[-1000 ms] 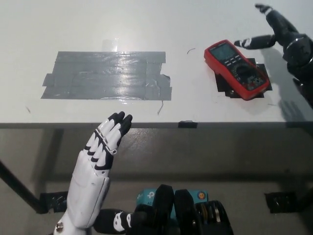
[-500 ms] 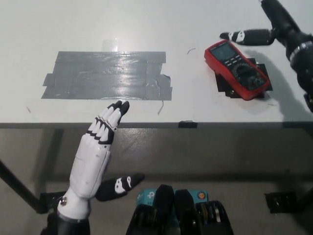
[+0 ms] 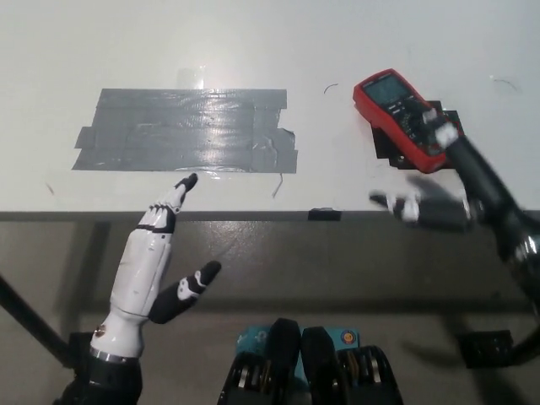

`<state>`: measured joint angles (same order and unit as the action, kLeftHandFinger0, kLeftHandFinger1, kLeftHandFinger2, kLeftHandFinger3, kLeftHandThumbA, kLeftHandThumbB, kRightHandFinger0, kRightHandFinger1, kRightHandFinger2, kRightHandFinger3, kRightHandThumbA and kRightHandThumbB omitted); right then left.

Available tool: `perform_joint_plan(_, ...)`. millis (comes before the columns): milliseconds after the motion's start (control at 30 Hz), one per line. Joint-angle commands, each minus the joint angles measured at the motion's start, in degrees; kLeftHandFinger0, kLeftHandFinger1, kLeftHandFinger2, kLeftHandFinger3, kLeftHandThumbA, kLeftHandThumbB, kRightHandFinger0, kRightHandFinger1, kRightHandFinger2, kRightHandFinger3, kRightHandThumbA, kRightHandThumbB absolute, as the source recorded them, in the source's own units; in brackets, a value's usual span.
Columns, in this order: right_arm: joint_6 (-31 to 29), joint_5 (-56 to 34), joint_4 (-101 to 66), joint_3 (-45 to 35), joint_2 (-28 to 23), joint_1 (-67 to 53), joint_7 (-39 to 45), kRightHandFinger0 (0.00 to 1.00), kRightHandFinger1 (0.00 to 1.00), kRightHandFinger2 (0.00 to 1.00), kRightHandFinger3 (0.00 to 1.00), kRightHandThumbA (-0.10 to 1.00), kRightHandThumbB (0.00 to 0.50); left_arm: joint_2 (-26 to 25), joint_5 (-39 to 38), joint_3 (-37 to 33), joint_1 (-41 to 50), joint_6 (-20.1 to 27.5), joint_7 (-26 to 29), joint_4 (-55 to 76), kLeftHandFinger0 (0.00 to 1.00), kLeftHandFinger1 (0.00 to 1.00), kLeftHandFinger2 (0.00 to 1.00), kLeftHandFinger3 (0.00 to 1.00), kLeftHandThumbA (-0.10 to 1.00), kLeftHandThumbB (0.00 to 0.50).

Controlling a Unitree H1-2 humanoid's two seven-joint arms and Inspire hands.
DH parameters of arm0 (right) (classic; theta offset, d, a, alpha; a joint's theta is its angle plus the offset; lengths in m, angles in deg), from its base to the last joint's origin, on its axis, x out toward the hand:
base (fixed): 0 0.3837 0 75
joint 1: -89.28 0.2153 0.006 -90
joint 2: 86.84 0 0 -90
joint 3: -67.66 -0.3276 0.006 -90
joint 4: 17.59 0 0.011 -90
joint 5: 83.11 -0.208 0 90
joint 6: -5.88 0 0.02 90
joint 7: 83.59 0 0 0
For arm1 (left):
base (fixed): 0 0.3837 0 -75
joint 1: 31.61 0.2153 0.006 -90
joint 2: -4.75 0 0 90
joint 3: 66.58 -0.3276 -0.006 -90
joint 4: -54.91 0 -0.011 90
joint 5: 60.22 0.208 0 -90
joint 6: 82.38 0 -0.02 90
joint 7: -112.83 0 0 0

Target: The robot first picks the multimeter with right hand and then unfolds the black stand on the back of it using left hand

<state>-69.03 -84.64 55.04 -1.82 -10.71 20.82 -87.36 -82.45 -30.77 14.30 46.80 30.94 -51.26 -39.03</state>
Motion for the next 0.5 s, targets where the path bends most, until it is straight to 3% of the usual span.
perform_joint_plan(0, -11.9, 0.8, -11.6, -7.2, 4.8, -9.0, -3.5, 1.00, 1.00, 1.00, 1.00, 0.88, 0.410, -1.2, -16.6, 3.8, 0.2, -5.5, -8.2, -1.5, 1.00, 1.00, 1.00, 1.00, 1.00, 0.207)
perform_joint_plan(67, -16.3, 1.2, -3.9, -6.8, 8.0, -9.9, -3.2, 1.00, 1.00, 1.00, 1.00, 0.81, 0.376, -1.3, -16.5, 4.0, 1.0, -5.1, -8.5, -1.5, 1.00, 1.00, 1.00, 1.00, 1.00, 0.197)
perform_joint_plan(167, -17.3, 3.4, 1.2, -7.1, 9.7, -11.1, -3.0, 1.00, 1.00, 1.00, 1.00, 0.80, 0.377, -0.9, -17.2, 4.0, 2.2, -4.6, -9.1, -1.6, 1.00, 1.00, 1.00, 1.00, 1.00, 0.192)
perform_joint_plan(200, -18.3, 3.9, 4.3, -7.2, 10.2, -11.7, -2.7, 1.00, 1.00, 1.00, 1.00, 0.83, 0.381, -0.6, -17.1, 3.8, 2.9, -4.2, -9.3, -1.8, 1.00, 1.00, 1.00, 1.00, 1.00, 0.199)
perform_joint_plan(300, -18.6, 3.6, 8.3, -7.6, 10.6, -12.6, -1.0, 1.00, 1.00, 1.00, 1.00, 0.80, 0.367, -0.5, -16.9, 3.7, 4.1, -4.6, -10.0, -1.8, 1.00, 1.00, 1.00, 1.00, 1.00, 0.221)
perform_joint_plan(467, -20.6, 4.2, 13.2, -8.4, 11.5, -13.8, 0.4, 1.00, 1.00, 1.00, 1.00, 0.78, 0.384, -0.4, -14.9, 3.7, 6.4, -4.7, -10.0, -1.6, 1.00, 1.00, 1.00, 1.00, 1.00, 0.237)
